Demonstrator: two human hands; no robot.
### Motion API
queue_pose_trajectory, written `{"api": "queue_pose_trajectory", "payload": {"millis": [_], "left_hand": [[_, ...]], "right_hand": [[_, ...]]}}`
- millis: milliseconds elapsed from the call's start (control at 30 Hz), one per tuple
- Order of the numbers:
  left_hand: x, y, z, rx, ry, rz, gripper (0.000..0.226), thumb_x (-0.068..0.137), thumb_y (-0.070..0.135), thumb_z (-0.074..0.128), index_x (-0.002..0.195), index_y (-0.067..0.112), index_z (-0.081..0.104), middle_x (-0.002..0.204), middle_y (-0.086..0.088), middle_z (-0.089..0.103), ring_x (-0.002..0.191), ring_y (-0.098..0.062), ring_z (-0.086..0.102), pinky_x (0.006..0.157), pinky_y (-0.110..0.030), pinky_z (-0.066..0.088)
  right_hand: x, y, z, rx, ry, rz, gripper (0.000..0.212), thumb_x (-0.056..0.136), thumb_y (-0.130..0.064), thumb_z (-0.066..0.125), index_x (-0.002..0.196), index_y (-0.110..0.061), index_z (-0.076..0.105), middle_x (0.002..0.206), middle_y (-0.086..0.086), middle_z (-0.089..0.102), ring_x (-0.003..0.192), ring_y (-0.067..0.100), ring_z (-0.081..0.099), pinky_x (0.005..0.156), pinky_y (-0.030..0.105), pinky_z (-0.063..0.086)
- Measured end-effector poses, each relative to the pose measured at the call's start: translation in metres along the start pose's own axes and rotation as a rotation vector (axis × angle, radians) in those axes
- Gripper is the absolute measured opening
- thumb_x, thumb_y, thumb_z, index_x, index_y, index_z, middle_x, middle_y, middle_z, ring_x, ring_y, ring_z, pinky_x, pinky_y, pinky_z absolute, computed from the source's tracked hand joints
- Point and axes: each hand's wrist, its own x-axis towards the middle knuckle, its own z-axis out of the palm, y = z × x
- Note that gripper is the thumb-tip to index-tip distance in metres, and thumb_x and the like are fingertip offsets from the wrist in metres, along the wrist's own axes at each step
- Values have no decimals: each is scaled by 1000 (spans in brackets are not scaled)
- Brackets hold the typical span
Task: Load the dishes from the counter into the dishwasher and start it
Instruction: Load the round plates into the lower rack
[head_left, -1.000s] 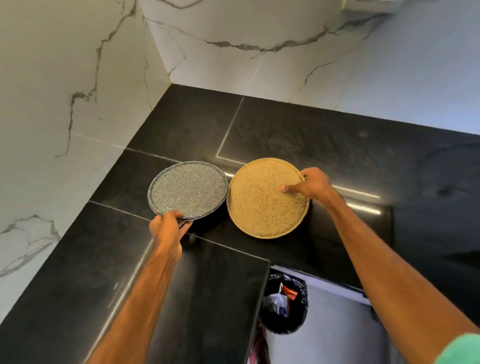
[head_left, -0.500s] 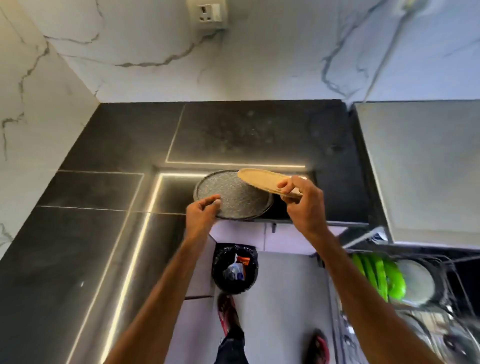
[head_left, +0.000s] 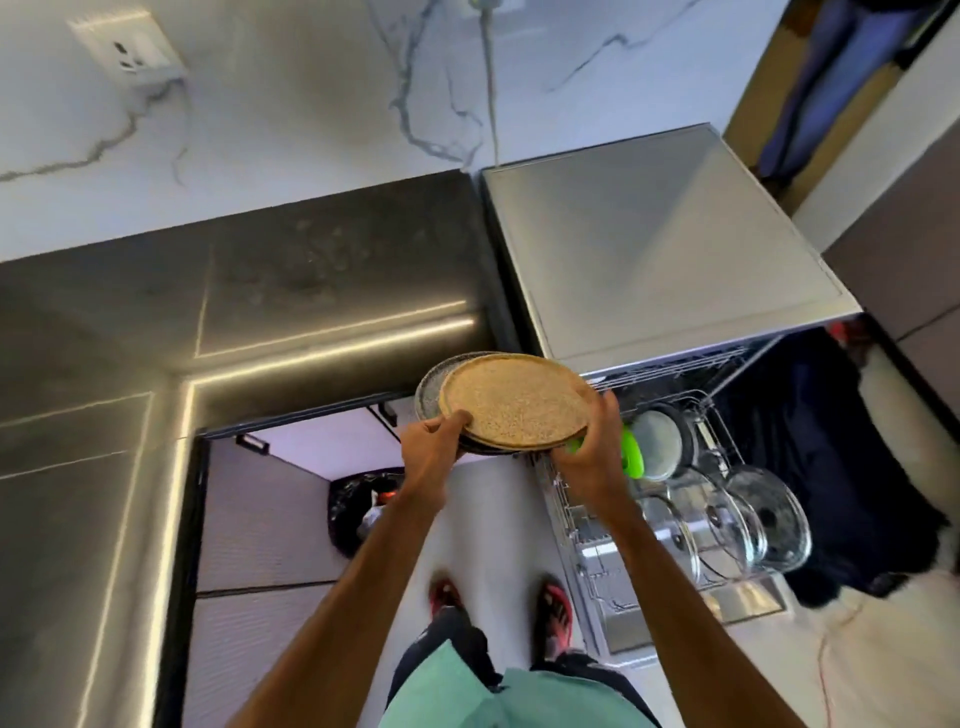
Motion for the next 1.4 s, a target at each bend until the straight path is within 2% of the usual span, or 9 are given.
{"api": "queue_pose_trajectory", "payload": {"millis": [200, 300, 400, 600, 767, 900, 1067, 1267, 1400], "left_hand": [[11, -6, 46, 259, -111, 158, 42, 72, 44, 79, 78, 3, 75, 79, -20, 73, 69, -24, 67, 71, -44, 58], [24, -11, 74, 458, -210, 272, 45, 79, 53, 75, 73, 9, 74, 68, -12, 72, 59, -27, 67, 59, -44, 58], [31, -12, 106, 589, -313, 417, 38, 89, 46, 73, 59, 22, 69, 49, 16, 58, 44, -2, 51, 46, -19, 39], [44, -22, 150, 861, -485, 688, 23, 94, 17, 65, 114, 18, 77, 107, 7, 76, 71, 22, 60, 69, 0, 44], [41, -38, 198, 1038, -629, 821, 41, 92, 10, 60, 130, 24, 68, 89, 4, 78, 58, -13, 61, 63, -34, 54], [46, -65, 249, 1181, -655, 925, 60, 91, 8, 59, 146, 31, 50, 58, 6, 55, 52, -10, 42, 56, -26, 37], [67, -109, 307, 1327, -657, 979, 82, 91, 8, 61, 159, 33, 23, 70, 11, 49, 64, -8, 45, 68, -26, 42], [106, -177, 372, 1426, -562, 886, 54, 89, 2, 67, 131, 26, 41, 71, -2, 65, 57, -12, 59, 60, -21, 50], [113, -219, 418, 1388, -454, 825, 67, 89, 6, 71, 131, 30, 25, 94, -15, 76, 74, -26, 75, 64, -29, 60]], "right_hand": [[6, 15, -51, 780, 188, 670, 33, 91, 3, 53, 120, -9, 62, 119, 19, 69, 112, 41, 65, 86, 43, 60], [10, 42, -69, 708, 241, 703, 27, 96, -24, 66, 118, -9, 66, 112, 15, 71, 101, 33, 71, 78, 44, 63], [13, 75, -82, 615, 268, 737, 34, 88, -13, 74, 119, 0, 65, 101, 16, 75, 88, 28, 75, 65, 30, 62], [10, 147, -138, 718, 624, 898, 19, 85, 3, 63, 97, -11, 64, 96, 14, 67, 69, 21, 66, 58, 31, 54], [9, 183, -188, 503, 847, 919, 27, 78, 7, 55, 94, -14, 59, 91, 13, 57, 69, 21, 55, 53, 29, 51], [25, 227, -208, 355, 949, 888, 33, 68, -8, 56, 96, -24, 56, 88, 10, 58, 75, 23, 56, 64, 43, 56], [65, 285, -230, 28, 890, 891, 48, 79, -12, 63, 127, -16, 61, 100, 9, 73, 84, 21, 66, 74, 29, 51], [120, 400, -245, -214, 662, 623, 12, 83, -13, 54, 89, -7, 61, 61, 16, 58, 55, 11, 34, 56, 26, 38], [147, 460, -251, -227, 531, 462, 18, 85, -3, 53, 72, -15, 53, 58, 2, 53, 52, 8, 39, 47, 13, 31]]}}
